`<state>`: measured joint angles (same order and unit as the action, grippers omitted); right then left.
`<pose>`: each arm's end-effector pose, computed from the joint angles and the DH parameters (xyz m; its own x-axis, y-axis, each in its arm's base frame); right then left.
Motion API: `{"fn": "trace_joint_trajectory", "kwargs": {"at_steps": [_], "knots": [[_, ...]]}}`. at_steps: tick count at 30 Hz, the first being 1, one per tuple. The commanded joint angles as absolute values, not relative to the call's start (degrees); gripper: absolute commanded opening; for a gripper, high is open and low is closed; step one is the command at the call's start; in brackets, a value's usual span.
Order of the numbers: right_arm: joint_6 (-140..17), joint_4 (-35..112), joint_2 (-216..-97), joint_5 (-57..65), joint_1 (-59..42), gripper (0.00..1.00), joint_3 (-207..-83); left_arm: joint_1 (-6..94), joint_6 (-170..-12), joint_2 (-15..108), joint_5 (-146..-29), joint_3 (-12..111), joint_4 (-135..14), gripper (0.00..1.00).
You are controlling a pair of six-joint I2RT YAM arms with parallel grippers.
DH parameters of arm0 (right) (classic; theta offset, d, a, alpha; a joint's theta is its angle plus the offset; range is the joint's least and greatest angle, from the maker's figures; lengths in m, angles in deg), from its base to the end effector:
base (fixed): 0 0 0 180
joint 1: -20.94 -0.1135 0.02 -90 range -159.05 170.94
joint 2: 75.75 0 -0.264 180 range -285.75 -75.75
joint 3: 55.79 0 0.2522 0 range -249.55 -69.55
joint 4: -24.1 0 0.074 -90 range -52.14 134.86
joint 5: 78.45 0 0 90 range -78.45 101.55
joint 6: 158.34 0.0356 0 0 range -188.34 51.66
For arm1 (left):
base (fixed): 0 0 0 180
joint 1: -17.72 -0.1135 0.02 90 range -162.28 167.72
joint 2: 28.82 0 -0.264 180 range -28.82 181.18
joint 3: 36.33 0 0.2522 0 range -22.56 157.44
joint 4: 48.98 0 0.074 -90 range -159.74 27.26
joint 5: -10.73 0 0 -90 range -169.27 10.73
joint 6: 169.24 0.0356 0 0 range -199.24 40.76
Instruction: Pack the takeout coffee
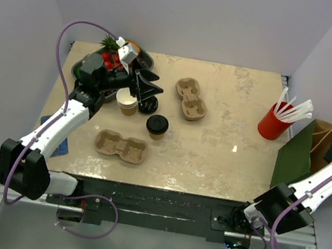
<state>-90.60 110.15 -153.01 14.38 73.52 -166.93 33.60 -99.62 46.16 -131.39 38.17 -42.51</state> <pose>0.1434 -0.1904 0.4251 -0.7516 0.3597 -0.5528 0.5693 0.7770 -0.2684 0.2800 -0.1089 0.3764 -0.2274 -0.1576 -0.9610 0.9002 0.3423 -0.2691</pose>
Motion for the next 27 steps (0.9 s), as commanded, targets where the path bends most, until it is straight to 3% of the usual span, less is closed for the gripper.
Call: {"fn": "trace_joint_trajectory", "kwargs": {"at_steps": [1,14,17,20,22,27], "knots": [[-91.8,108.1,-152.8,12.2,73.9,0.76,-164.0,33.9,-98.2,45.6,-131.3,39.2,-40.1,0.67],[-93.3,104.6,-152.1,7.9,73.9,0.5,-162.1,33.9,-98.5,46.4,-130.8,39.7,-40.9,0.67],[-94.4,104.5,-152.0,5.9,73.9,0.35,-160.6,33.9,-98.3,46.6,-130.8,39.6,-40.9,0.67],[-94.8,104.0,-151.0,4.4,73.9,0.1,-159.7,33.9,-97.5,46.5,-130.6,39.5,-41.9,0.67],[-95.2,103.7,-150.1,3.6,73.9,0.0,-159.6,33.9,-96.0,46.2,-130.8,39.7,-43.6,0.67],[-100.1,106.8,-145.9,-3.1,73.9,0.0,-162.7,33.8,-80.5,45.2,-134.6,45.9,-59.6,0.68]]}}
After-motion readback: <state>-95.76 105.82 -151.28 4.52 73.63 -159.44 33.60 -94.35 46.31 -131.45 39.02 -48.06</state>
